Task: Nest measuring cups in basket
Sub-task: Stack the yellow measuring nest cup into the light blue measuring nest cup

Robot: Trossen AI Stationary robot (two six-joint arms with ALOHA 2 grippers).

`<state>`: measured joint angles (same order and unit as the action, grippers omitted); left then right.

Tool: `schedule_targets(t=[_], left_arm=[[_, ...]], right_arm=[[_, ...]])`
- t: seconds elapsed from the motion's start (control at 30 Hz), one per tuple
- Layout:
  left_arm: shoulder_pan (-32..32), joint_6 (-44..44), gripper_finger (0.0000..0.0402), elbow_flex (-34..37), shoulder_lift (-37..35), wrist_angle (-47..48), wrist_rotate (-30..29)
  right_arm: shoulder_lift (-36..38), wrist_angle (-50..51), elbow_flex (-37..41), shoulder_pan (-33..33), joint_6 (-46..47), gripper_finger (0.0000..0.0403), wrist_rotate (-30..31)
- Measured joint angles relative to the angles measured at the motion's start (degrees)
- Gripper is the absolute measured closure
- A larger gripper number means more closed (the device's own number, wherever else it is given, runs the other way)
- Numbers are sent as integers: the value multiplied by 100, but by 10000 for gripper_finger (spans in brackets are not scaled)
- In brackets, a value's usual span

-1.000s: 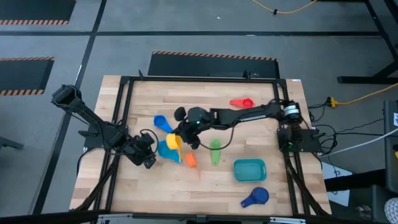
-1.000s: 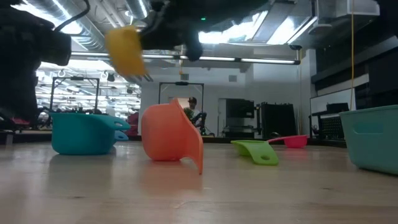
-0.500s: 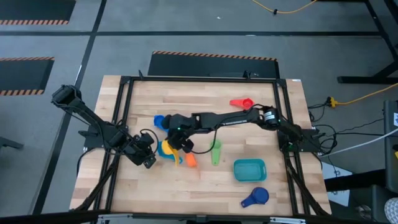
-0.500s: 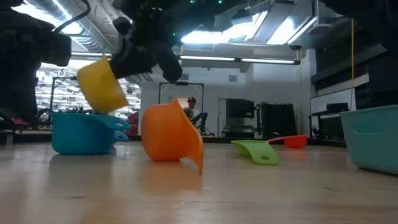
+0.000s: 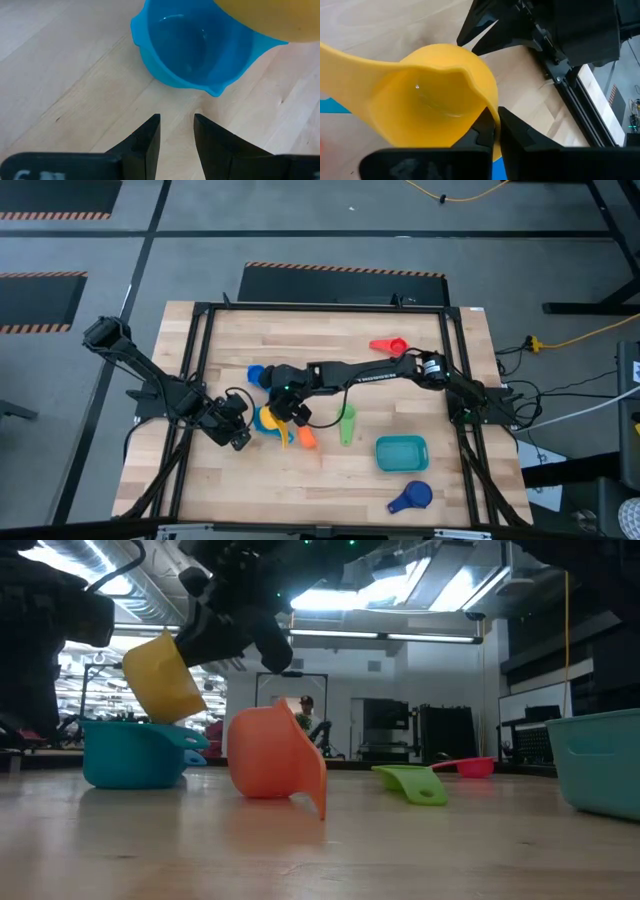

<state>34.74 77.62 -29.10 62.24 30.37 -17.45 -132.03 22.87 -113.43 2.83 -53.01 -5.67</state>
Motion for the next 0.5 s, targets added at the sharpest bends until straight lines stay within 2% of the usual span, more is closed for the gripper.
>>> schedule_targets(t=[0.5], left_arm=[[0,-2,291,0,0,0,0]], right_arm=[[0,-83,4,0,0,378,0]])
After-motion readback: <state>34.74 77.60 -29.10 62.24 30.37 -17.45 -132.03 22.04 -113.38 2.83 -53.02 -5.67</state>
